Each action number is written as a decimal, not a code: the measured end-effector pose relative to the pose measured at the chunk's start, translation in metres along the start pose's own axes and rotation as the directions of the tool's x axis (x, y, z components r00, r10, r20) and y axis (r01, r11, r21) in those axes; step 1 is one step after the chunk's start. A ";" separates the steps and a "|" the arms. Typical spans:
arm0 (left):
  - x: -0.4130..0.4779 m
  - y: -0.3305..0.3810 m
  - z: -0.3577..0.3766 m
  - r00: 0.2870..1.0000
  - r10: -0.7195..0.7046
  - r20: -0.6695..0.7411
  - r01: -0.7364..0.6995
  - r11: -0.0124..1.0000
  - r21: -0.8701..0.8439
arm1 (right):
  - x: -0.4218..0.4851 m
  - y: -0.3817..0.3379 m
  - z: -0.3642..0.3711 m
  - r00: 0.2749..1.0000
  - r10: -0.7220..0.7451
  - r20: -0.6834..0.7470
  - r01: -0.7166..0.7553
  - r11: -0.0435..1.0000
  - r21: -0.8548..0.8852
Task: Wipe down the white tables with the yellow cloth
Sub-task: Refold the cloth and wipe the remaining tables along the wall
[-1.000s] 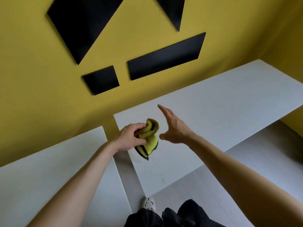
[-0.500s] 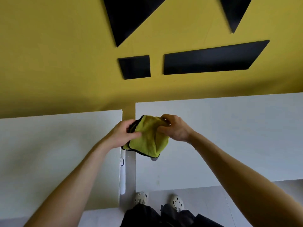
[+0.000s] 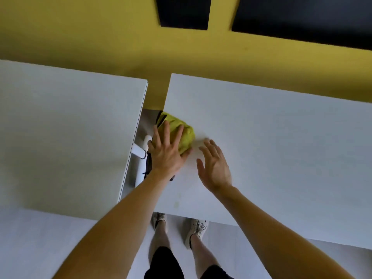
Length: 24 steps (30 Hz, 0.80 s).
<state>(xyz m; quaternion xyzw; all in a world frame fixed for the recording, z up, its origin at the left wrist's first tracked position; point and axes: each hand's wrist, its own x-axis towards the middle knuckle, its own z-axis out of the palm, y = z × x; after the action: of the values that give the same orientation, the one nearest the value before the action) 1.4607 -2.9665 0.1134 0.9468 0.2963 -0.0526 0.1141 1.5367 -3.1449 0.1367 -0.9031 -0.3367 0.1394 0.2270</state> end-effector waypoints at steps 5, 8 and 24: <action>0.028 -0.025 -0.011 0.966 -0.254 0.041 0.249 0.881 -0.403 | 0.011 -0.028 0.034 0.994 -0.094 -0.055 0.089 0.992 -0.086; 0.001 -0.028 -0.020 0.953 -0.272 0.131 0.300 0.800 -0.520 | 0.004 -0.032 0.038 0.994 -0.084 -0.065 0.074 0.986 -0.148; -0.011 -0.042 -0.029 0.968 -0.147 0.204 0.249 0.688 -0.682 | 0.006 -0.033 0.038 0.985 -0.059 -0.165 0.034 0.988 -0.153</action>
<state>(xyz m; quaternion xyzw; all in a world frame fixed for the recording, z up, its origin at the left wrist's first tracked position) 1.4288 -2.9316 0.1358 0.7887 0.3861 -0.0111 0.4783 1.5079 -3.1067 0.1199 -0.9180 -0.3469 0.0314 0.1897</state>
